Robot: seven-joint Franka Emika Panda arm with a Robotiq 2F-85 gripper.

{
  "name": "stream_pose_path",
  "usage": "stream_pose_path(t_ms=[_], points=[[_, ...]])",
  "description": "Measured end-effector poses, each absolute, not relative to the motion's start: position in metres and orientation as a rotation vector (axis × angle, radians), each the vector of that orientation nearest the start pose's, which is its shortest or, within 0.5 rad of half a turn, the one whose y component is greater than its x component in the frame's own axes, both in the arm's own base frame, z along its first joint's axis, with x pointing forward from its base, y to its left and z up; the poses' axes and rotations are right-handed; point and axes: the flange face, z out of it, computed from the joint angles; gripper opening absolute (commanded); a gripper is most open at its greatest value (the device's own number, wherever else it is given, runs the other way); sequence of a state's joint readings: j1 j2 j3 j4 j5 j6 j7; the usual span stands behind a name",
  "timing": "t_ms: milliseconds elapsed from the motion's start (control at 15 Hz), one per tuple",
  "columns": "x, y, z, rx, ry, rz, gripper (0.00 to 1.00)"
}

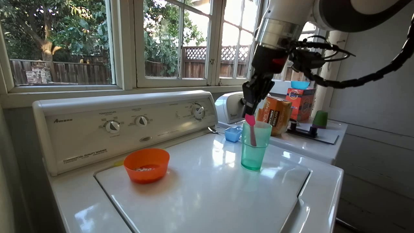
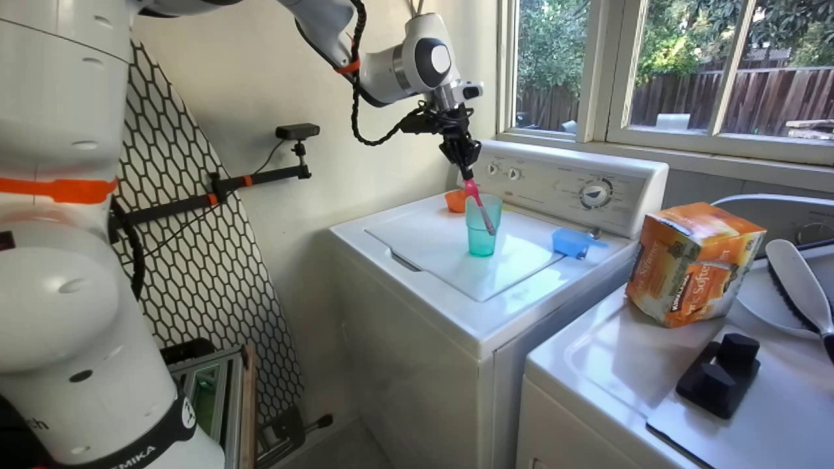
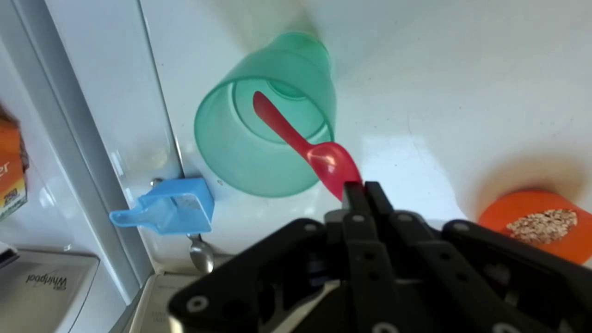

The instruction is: Take the red spoon out of the blue cup.

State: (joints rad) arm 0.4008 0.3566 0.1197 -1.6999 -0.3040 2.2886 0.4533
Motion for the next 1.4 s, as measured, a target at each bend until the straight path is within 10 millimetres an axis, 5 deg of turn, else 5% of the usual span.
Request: stream_pose_path(t_ms=[400,600,800,1133,1400], points=[[0.558,0.357,0.494,-3.095,-0.514,-0.717,0.01],[0.531,0.389,0.505,-3.091,-0.714,-0.827,0.01],[0.511,0.417,0.480,-3.109,-0.970,-0.898,0.01],[0.501,0.434,0.393,-3.100,-1.422,-0.952,0.01],[0.493,0.445,0.334,-2.897,-1.778,-1.050,0.01]])
